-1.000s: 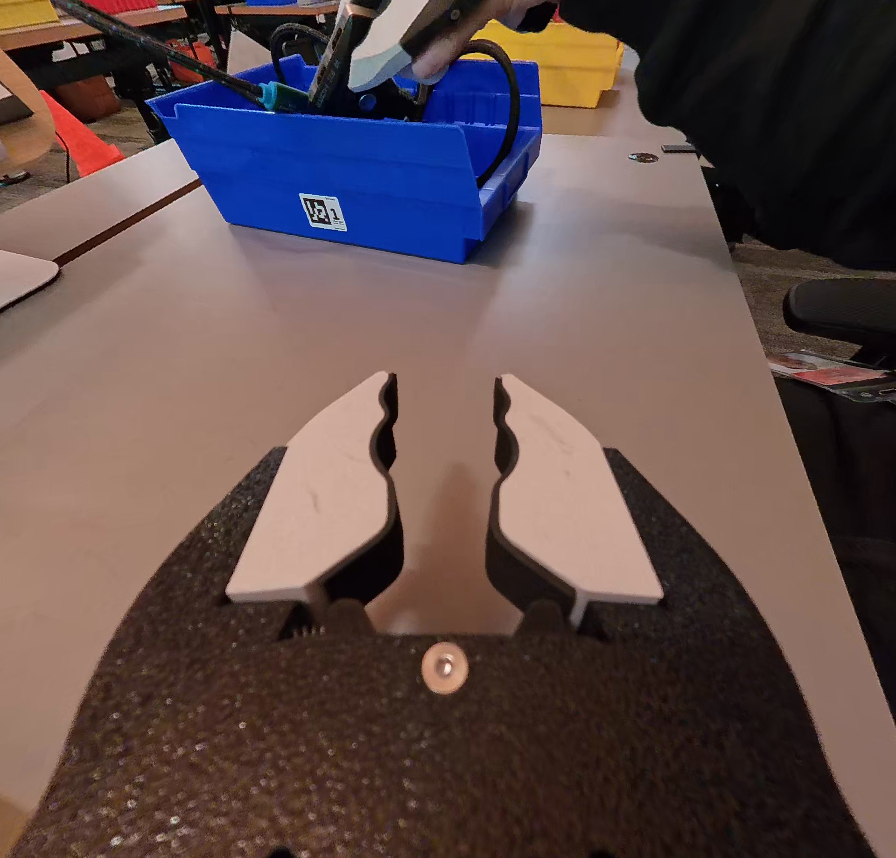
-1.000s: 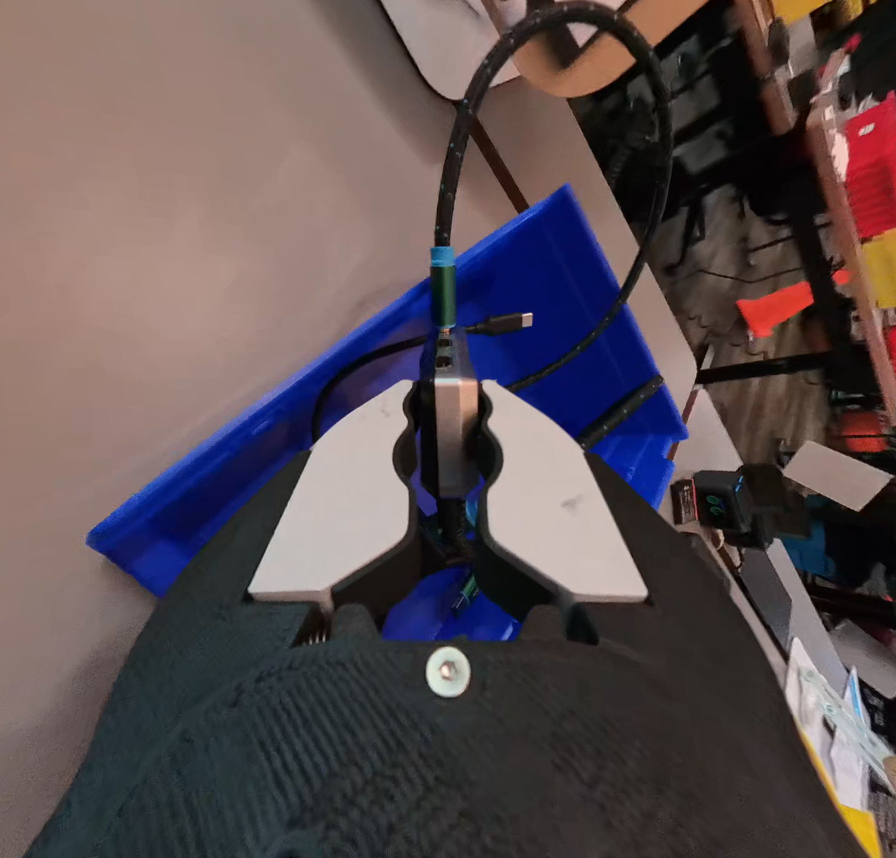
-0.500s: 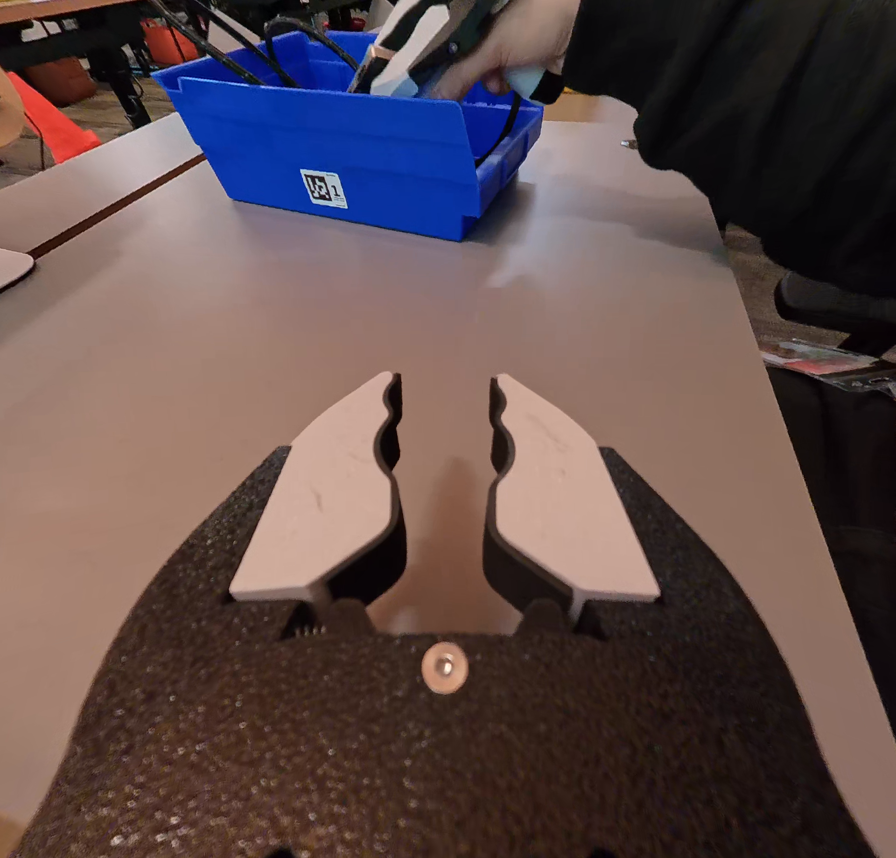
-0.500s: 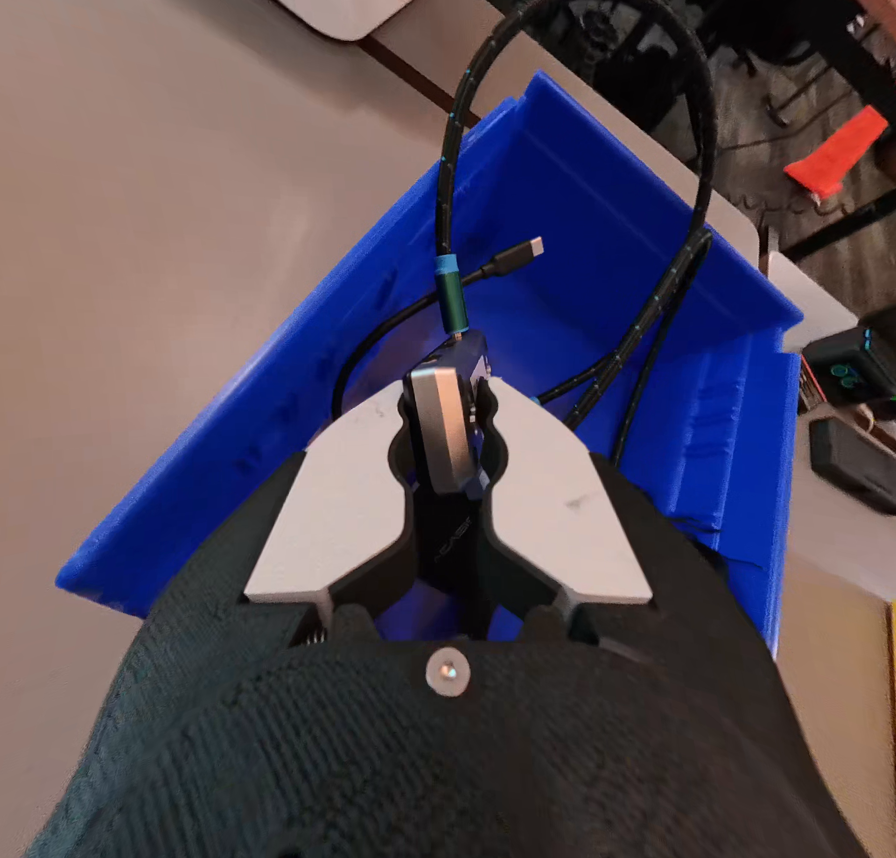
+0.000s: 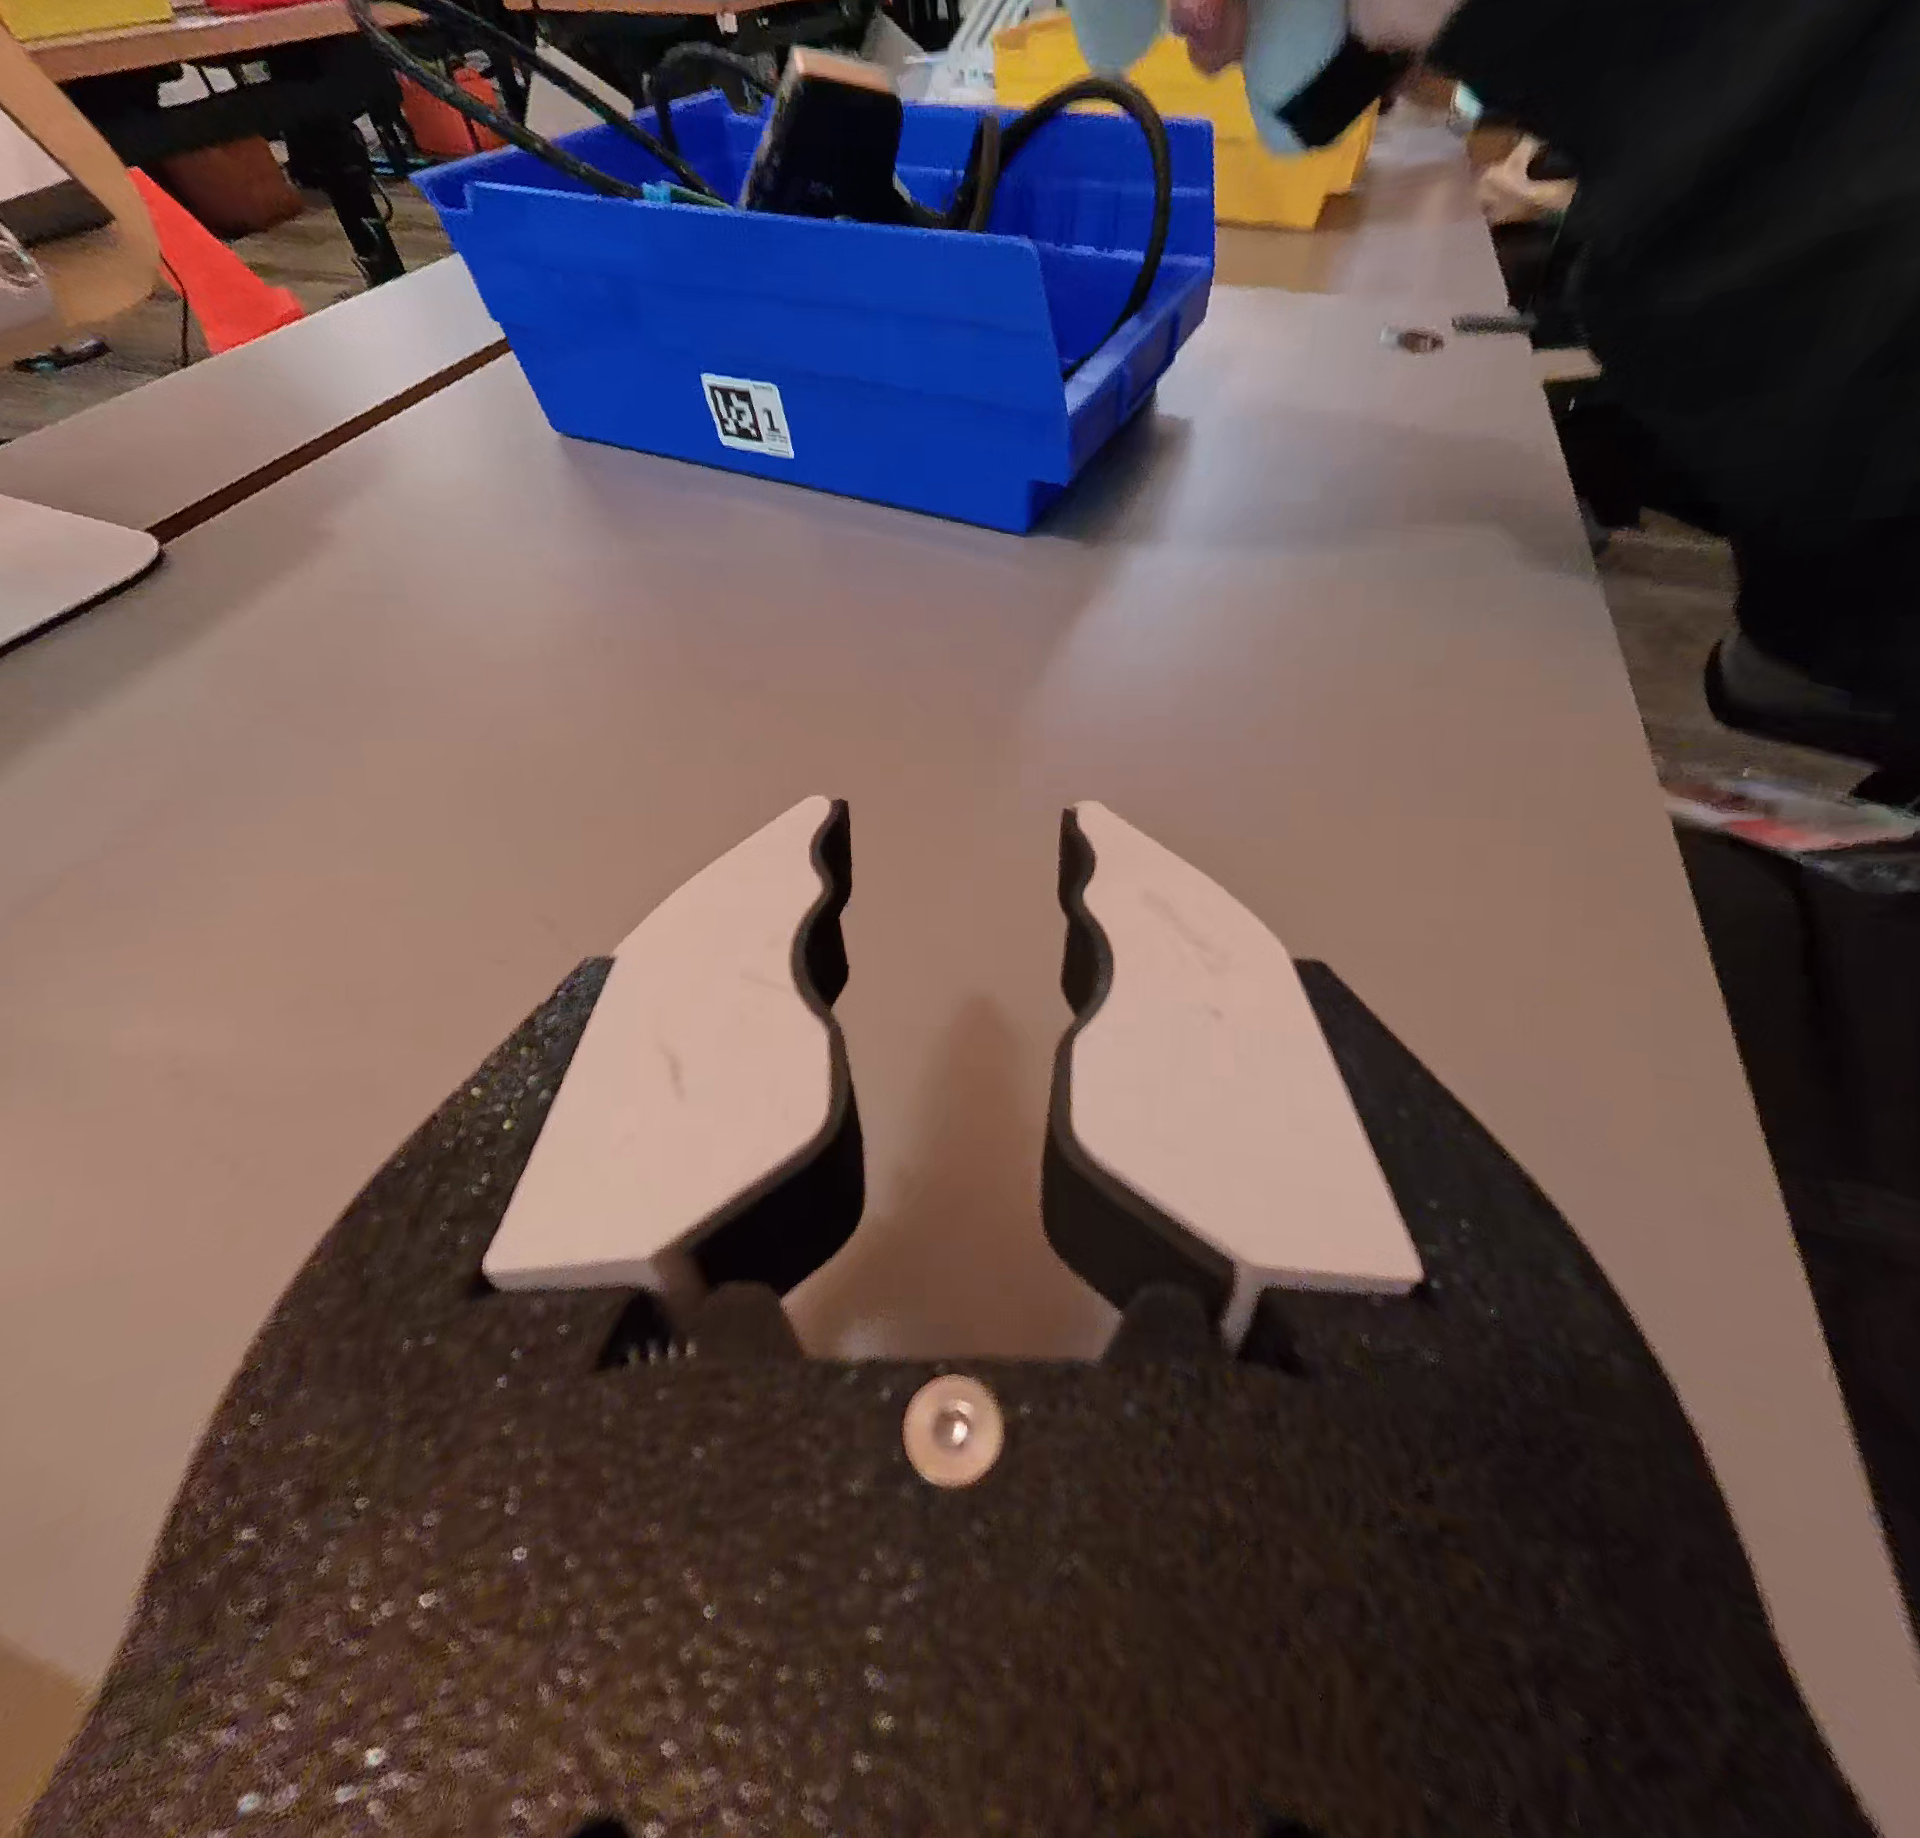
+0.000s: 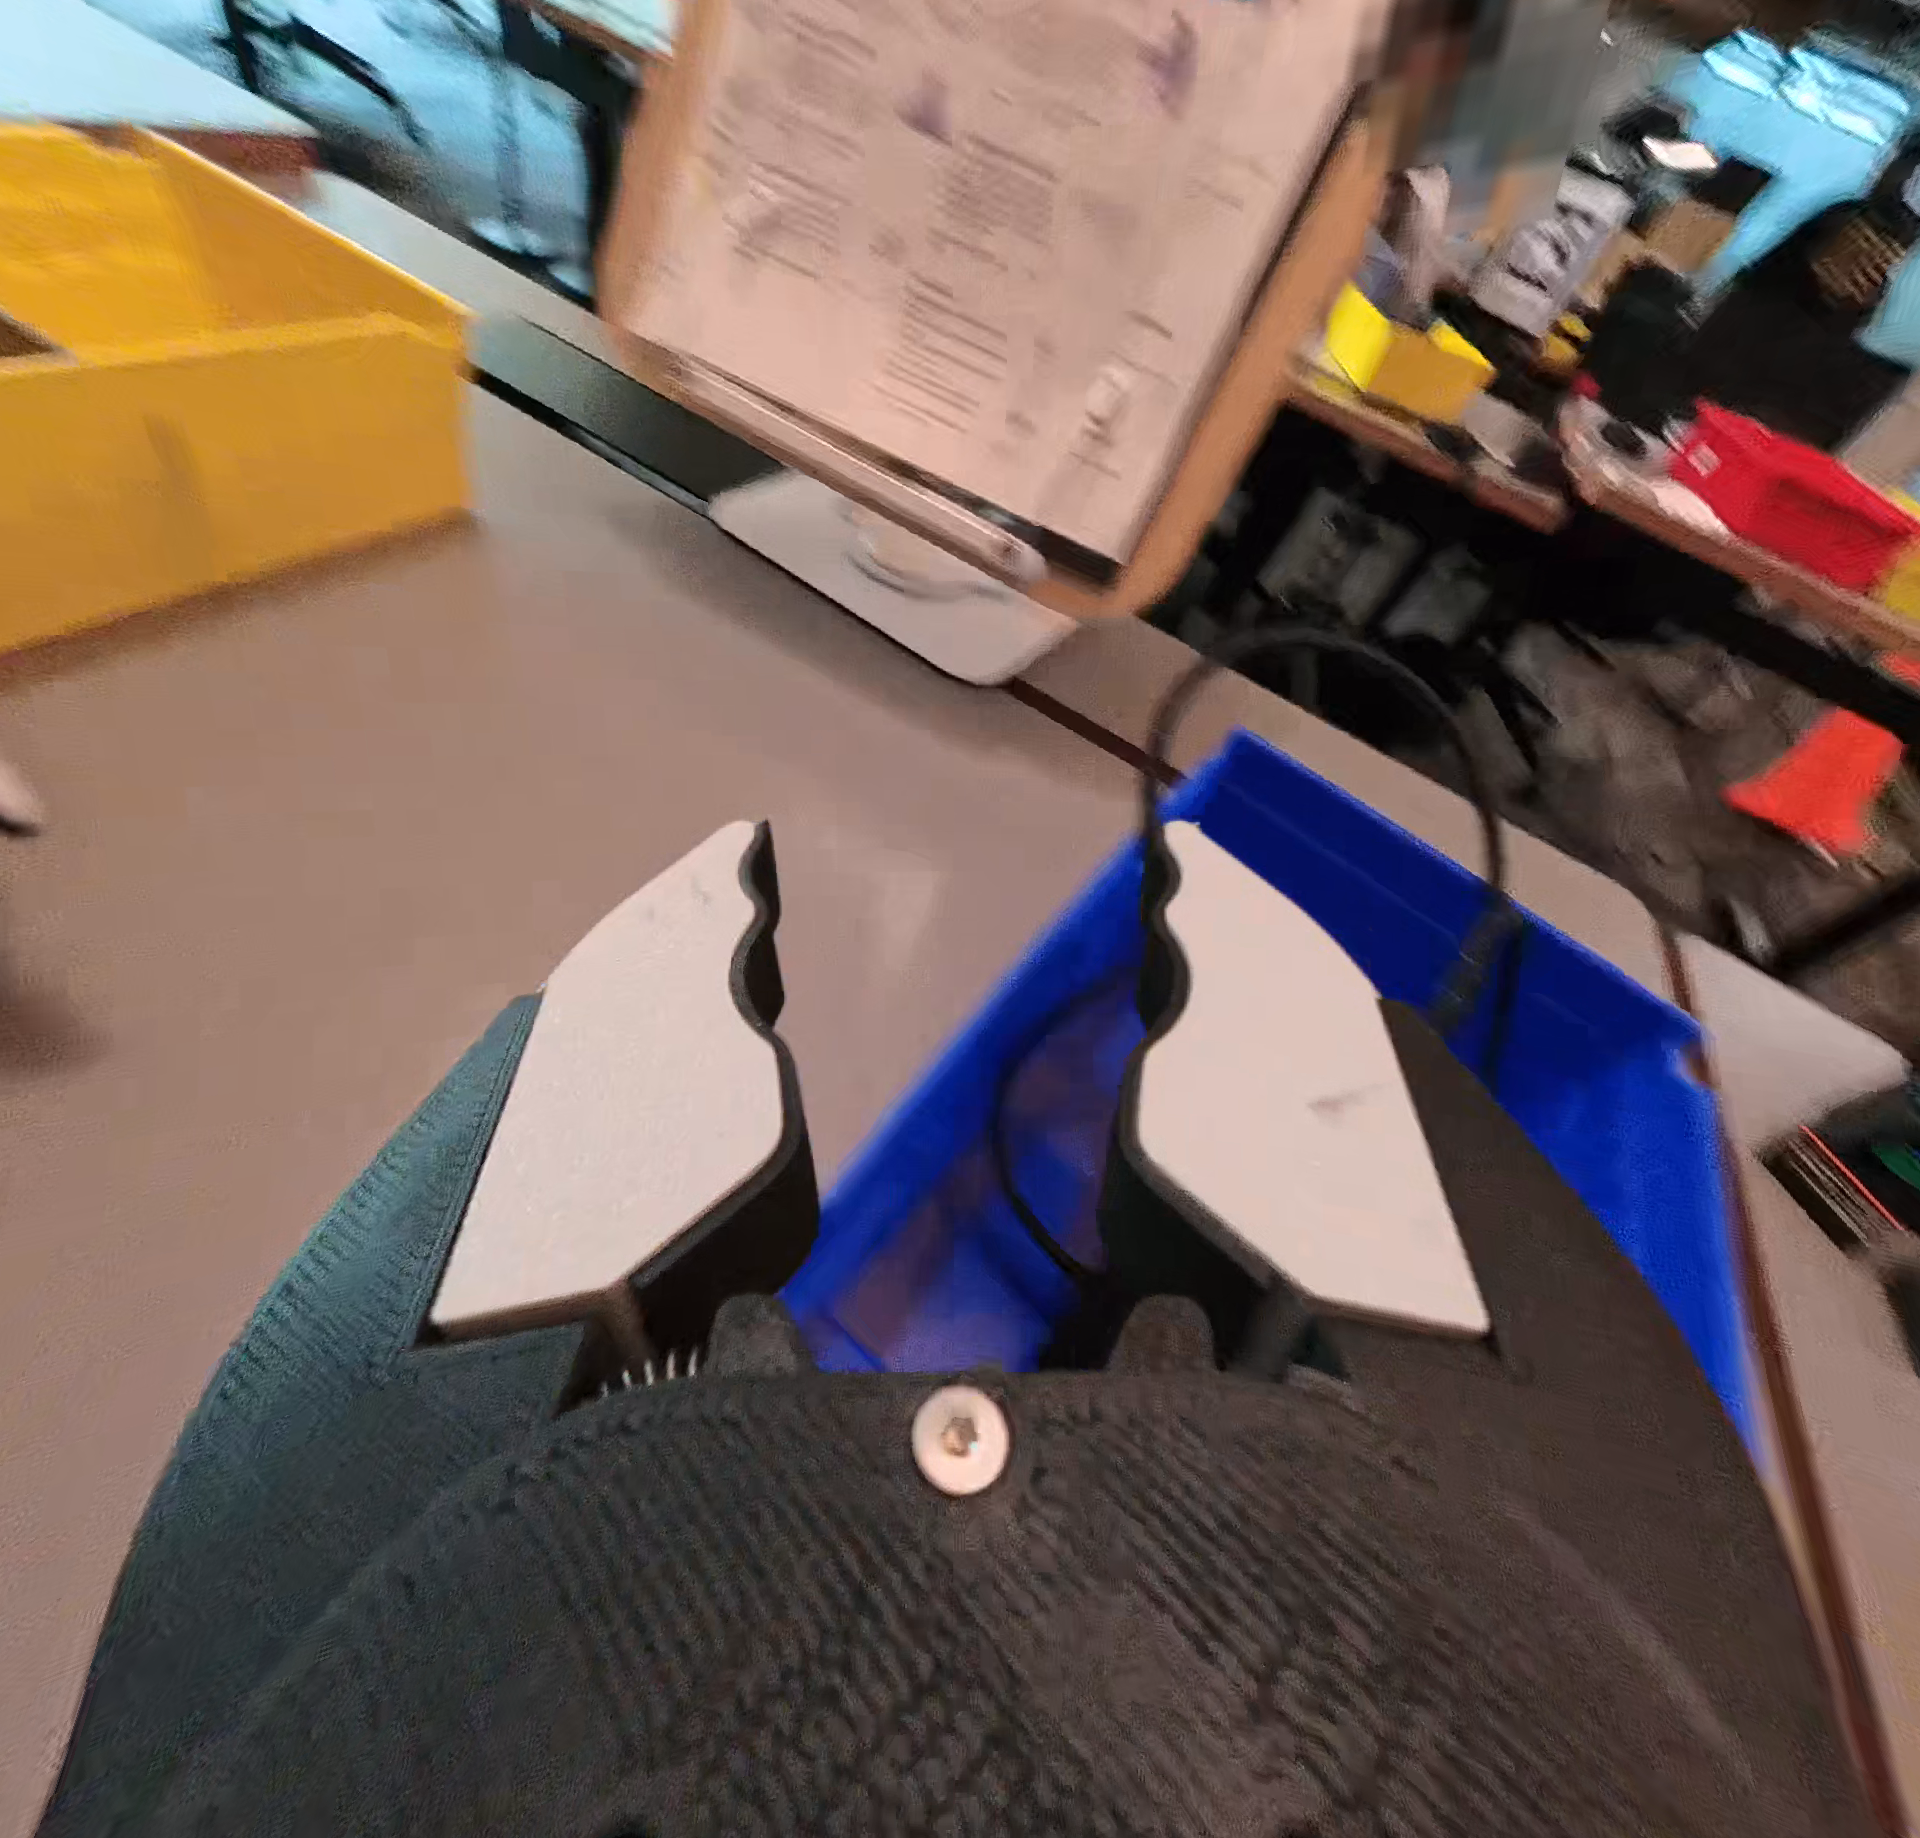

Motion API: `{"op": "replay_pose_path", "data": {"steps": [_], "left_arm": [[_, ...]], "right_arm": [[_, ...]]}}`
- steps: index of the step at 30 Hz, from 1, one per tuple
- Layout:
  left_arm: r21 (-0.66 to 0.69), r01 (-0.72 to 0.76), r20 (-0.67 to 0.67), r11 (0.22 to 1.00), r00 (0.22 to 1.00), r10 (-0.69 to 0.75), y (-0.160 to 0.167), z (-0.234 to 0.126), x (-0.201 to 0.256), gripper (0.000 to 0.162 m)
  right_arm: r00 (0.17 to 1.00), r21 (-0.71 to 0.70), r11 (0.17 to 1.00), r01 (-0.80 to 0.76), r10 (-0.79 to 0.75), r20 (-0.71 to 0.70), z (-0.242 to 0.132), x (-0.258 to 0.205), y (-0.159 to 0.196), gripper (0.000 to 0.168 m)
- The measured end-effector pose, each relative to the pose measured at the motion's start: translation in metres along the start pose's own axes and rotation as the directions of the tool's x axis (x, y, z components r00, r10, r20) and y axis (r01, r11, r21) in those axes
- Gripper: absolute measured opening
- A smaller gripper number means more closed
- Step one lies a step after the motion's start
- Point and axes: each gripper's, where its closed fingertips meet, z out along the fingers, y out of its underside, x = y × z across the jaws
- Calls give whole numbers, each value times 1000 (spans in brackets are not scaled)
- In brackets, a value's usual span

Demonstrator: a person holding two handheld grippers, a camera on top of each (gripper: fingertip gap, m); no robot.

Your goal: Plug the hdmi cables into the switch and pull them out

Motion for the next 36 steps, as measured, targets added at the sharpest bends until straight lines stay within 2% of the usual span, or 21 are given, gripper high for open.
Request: {"op": "replay_pose_path", "data": {"steps": [4, 7, 9, 12, 14, 17, 20, 23, 28, 31, 36], "left_arm": [[75, -12, 76, 997, 997, 6, -38, -29, -7, 37], [98, -72, 228, 993, 973, 48, -66, -76, -30, 37], [79, -64, 319, 995, 947, 36, -71, -107, -53, 36], [-46, -25, 442, 999, 896, 43, -60, -146, -104, 36], [-148, 4, 509, 989, 858, 73, -54, -170, -138, 36], [-285, 60, 534, 957, 839, 107, -48, -193, -180, 38], [-431, 135, 498, 892, 860, 111, -32, -201, -215, 43], [-551, 225, 475, 804, 876, 81, -10, -200, -248, 52], [-671, 351, 429, 653, 902, -44, 25, -186, -283, 66], [-739, 367, 387, 565, 918, -90, 46, -177, -292, 71], [-819, 313, 288, 481, 949, -127, 70, -169, -295, 71]], "right_arm": [[985, 179, 983, 25, -55, 162, 12, -76, -23, 67], [959, 274, 960, 57, -128, 252, 25, -121, -25, 68], [939, 297, 949, 103, -191, 285, 37, -141, -17, 68], [913, 298, 946, 124, -227, 339, 51, -159, -4, 71], [917, 305, 949, 84, -193, 349, 60, -158, 1, 72], [932, 330, 944, -15, -106, 347, 67, -149, 7, 72], [916, 291, 954, -64, -59, 396, 68, -149, 19, 73], [933, 295, 955, -38, -72, 354, 68, -143, 25, 74], [942, 306, 950, -59, -49, 333, 66, -137, 26, 74], [938, 309, 948, -79, -34, 345, 66, -136, 25, 75], [931, 304, 943, -134, 14, 366, 66, -130, 24, 75]]}}
